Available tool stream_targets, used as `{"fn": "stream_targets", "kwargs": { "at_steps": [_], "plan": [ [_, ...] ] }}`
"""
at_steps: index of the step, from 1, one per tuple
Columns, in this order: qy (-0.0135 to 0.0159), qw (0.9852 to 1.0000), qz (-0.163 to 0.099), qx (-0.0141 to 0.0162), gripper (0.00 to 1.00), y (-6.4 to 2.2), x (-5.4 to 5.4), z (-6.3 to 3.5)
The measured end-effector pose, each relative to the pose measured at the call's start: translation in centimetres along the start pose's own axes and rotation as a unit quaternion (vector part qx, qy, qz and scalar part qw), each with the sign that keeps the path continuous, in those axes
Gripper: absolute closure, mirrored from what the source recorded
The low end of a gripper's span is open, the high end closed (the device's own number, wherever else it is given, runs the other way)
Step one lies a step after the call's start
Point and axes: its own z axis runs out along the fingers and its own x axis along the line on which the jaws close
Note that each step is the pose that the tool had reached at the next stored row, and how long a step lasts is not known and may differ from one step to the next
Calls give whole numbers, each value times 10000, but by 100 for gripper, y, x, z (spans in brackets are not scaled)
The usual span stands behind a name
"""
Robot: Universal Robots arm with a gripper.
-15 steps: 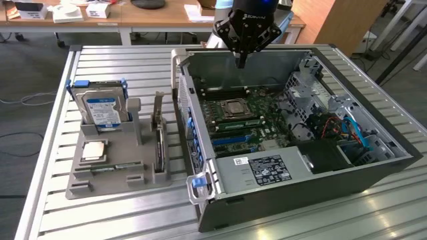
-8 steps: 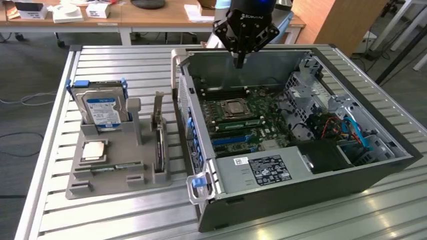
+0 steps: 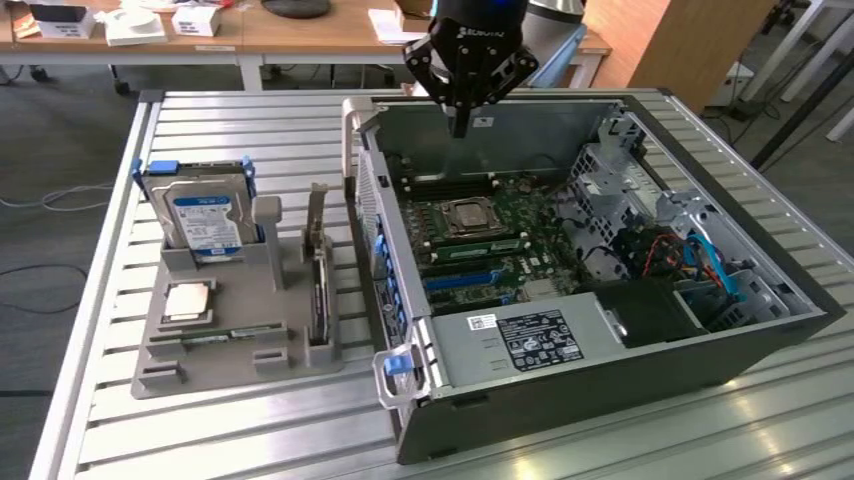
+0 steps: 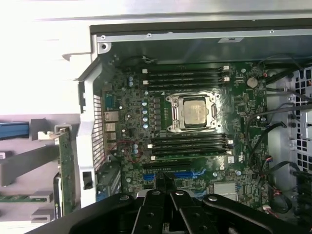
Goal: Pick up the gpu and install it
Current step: 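Reach for the gpu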
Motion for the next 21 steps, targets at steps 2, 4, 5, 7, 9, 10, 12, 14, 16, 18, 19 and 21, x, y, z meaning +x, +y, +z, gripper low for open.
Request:
{"fn": "stream_targets", "kwargs": {
  "at_steps": [2,4,5,7,9,10,12,14,16,18,19,21],
  "plan": [
    [0,10000,-1,0,89,-4,56,-2],
    [0,10000,0,0,89,-9,118,-3],
    [0,10000,0,0,89,-11,149,-3],
    [0,10000,0,0,89,-15,206,-5],
    [0,10000,-1,0,89,-19,263,-6],
    [0,10000,0,0,89,-21,289,-6],
    [0,10000,0,0,89,-25,349,-8],
    [0,10000,0,0,89,-29,394,-9],
    [0,10000,1,0,89,-33,450,-11],
    [0,10000,3,0,89,-37,506,-12],
    [0,10000,4,0,89,-39,537,-12],
    [0,10000,6,0,89,-44,596,-13]
  ]
}}
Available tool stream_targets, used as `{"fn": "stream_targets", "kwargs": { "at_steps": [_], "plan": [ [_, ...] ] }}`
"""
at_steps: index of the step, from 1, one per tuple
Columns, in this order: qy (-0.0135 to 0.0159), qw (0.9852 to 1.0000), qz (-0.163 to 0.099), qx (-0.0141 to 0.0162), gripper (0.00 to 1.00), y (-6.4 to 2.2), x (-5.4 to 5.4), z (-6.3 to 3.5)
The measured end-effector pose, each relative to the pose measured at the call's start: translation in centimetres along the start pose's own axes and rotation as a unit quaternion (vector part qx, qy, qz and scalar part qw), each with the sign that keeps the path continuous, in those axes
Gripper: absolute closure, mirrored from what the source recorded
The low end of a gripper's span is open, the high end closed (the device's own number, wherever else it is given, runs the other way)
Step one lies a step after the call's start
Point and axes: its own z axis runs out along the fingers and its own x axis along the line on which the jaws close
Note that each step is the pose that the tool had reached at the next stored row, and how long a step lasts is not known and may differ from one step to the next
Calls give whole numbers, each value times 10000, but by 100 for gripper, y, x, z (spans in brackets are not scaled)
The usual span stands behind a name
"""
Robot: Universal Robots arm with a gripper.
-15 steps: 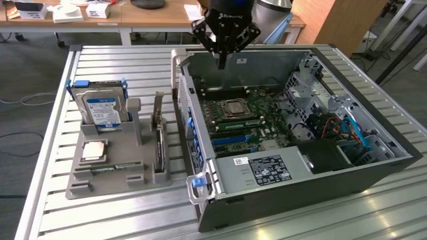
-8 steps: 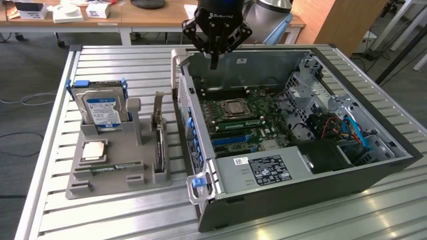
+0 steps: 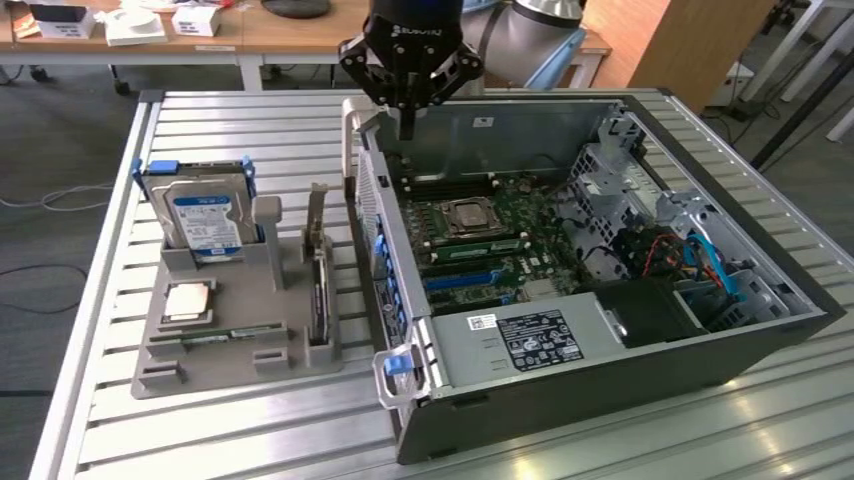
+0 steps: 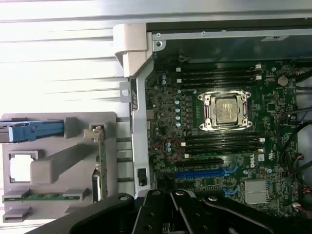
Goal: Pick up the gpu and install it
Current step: 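Reach for the gpu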
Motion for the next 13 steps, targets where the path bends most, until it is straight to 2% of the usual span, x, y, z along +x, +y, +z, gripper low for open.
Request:
{"fn": "stream_targets", "kwargs": {
  "at_steps": [13],
  "plan": [
    [1,10000,17,1,89,-27,358,-6]
  ]
}}
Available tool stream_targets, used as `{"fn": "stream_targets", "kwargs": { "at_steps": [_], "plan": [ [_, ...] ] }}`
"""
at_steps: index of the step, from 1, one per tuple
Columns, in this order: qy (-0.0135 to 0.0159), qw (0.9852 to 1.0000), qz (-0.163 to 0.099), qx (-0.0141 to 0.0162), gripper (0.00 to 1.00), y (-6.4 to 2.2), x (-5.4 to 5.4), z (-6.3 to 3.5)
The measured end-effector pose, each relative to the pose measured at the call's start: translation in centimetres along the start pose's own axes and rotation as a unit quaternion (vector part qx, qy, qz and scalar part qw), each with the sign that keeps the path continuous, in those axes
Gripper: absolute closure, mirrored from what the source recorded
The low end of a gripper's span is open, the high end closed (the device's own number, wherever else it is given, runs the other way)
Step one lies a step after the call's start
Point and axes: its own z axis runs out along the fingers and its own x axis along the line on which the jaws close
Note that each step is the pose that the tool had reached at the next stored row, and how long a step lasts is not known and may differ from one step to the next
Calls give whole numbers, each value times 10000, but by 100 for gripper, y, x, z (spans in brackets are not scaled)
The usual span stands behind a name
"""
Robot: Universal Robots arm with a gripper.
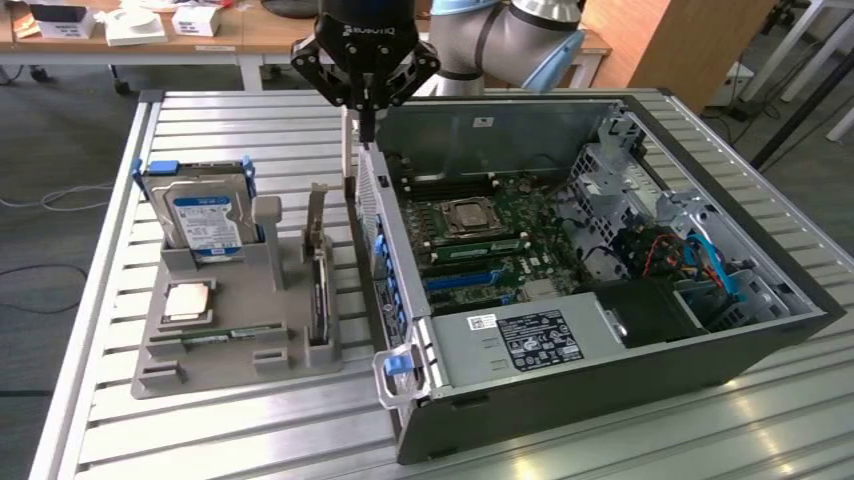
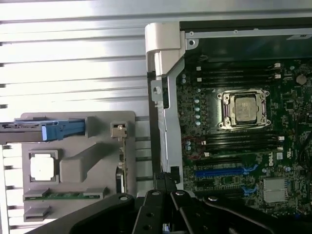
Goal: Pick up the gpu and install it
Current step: 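Reach for the gpu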
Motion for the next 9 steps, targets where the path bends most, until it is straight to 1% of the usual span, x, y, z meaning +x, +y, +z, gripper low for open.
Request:
{"fn": "stream_targets", "kwargs": {
  "at_steps": [9],
  "plan": [
    [4,10000,18,1,89,-19,232,-2]
  ]
}}
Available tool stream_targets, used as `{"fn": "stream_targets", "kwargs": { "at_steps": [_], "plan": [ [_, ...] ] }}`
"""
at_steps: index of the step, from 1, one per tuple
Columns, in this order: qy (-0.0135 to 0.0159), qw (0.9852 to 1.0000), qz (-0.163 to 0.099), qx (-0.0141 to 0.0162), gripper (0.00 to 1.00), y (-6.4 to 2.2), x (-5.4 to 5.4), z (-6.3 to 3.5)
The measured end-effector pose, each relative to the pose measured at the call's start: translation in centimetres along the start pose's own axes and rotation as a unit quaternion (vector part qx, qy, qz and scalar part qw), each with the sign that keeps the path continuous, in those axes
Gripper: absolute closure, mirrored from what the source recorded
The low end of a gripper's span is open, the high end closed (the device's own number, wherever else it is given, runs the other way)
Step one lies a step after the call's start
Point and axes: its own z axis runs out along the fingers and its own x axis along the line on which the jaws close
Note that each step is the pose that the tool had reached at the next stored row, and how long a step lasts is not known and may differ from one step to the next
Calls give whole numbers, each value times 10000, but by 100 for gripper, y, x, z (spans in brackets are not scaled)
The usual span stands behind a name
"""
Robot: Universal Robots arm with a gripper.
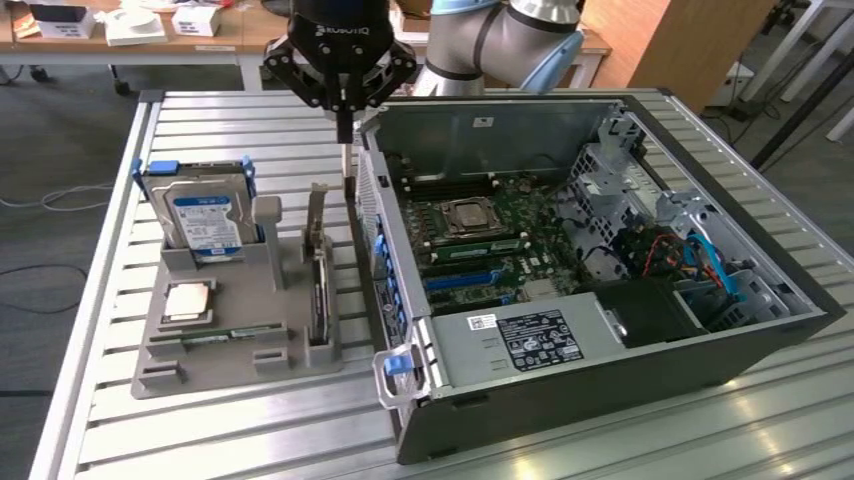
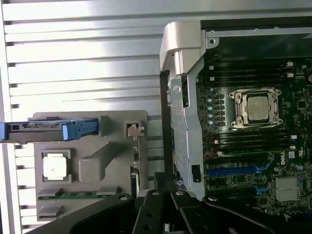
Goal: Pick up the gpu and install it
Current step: 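Reach for the gpu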
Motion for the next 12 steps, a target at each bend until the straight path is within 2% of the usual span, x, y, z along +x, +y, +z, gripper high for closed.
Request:
{"fn": "stream_targets", "kwargs": {
  "at_steps": [12],
  "plan": [
    [16,10000,16,2,89,-24,287,3]
  ]
}}
